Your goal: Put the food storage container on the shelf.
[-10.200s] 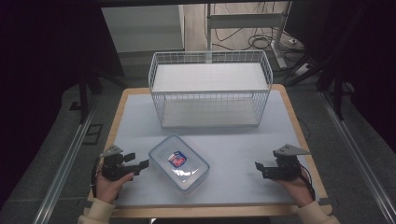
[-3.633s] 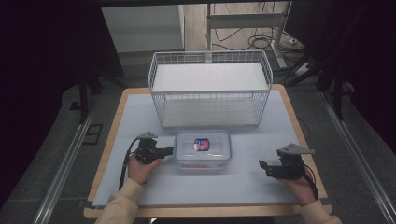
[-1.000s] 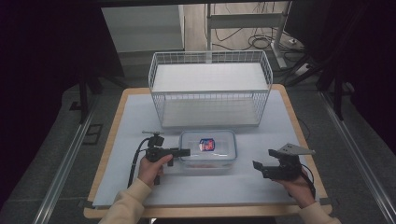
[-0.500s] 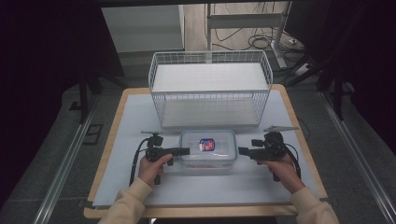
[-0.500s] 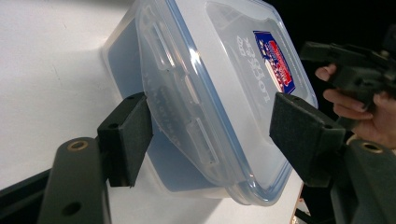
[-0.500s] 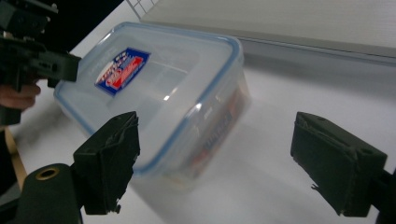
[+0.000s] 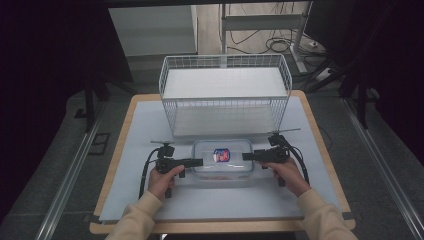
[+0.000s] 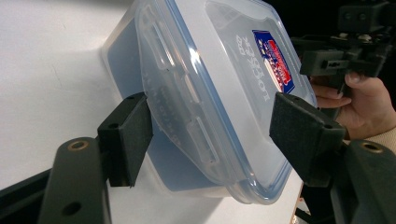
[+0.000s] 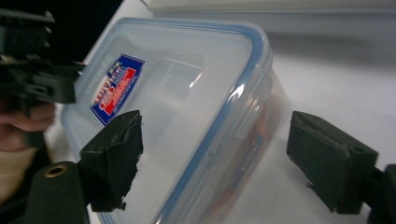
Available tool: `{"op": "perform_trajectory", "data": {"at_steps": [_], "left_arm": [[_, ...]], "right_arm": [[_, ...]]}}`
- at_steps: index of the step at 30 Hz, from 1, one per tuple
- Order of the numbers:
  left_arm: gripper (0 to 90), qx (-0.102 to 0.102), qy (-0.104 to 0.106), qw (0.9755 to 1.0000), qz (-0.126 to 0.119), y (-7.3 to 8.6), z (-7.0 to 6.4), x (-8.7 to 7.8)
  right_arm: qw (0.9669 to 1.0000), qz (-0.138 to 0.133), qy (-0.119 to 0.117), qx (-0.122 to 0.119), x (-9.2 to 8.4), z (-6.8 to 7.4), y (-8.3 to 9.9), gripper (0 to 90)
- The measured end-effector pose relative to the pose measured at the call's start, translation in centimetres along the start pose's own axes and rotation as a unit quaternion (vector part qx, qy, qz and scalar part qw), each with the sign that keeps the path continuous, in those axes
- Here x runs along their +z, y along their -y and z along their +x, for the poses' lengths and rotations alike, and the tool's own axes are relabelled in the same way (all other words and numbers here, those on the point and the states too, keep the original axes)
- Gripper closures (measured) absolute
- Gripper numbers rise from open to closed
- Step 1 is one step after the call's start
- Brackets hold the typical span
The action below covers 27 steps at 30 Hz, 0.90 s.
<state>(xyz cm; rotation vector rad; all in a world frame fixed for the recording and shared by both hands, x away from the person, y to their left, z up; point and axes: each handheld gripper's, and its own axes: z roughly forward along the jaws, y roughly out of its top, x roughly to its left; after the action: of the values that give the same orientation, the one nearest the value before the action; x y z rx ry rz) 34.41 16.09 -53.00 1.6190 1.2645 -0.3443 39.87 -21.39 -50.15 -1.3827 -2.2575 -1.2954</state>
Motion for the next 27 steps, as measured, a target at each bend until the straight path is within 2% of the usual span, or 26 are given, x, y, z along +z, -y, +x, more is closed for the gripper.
{"op": "perform_trajectory", "data": {"at_steps": [5,7,12,19,25,27], "left_arm": [[30.3,0.000,0.000,1.0000,0.000,0.0,0.0,0.0],[30.3,0.000,0.000,1.0000,-0.001,0.0,0.0,0.0],[30.2,0.002,0.001,1.0000,-0.002,0.1,0.0,0.1],[32.7,0.010,0.000,0.9999,-0.013,0.5,-0.4,-0.2],[36.5,0.023,-0.002,0.9994,-0.025,1.1,-1.0,-0.7],[38.2,0.028,-0.003,0.9992,-0.027,1.4,-1.2,-0.9]], "right_arm": [[0.9989,0.007,-0.040,0.022,0.5,-0.3,0.1,25.2],[0.9986,0.007,-0.043,0.030,0.5,-0.5,0.2,26.9],[0.9973,0.001,-0.059,0.042,-0.3,-0.9,0.3,39.0],[0.9980,-0.002,-0.057,0.027,-0.8,-0.5,0.5,42.0],[0.9982,-0.015,-0.057,0.011,-1.5,0.1,1.0,47.7],[0.9982,-0.021,-0.056,-0.002,-1.7,0.3,1.2,48.4]]}}
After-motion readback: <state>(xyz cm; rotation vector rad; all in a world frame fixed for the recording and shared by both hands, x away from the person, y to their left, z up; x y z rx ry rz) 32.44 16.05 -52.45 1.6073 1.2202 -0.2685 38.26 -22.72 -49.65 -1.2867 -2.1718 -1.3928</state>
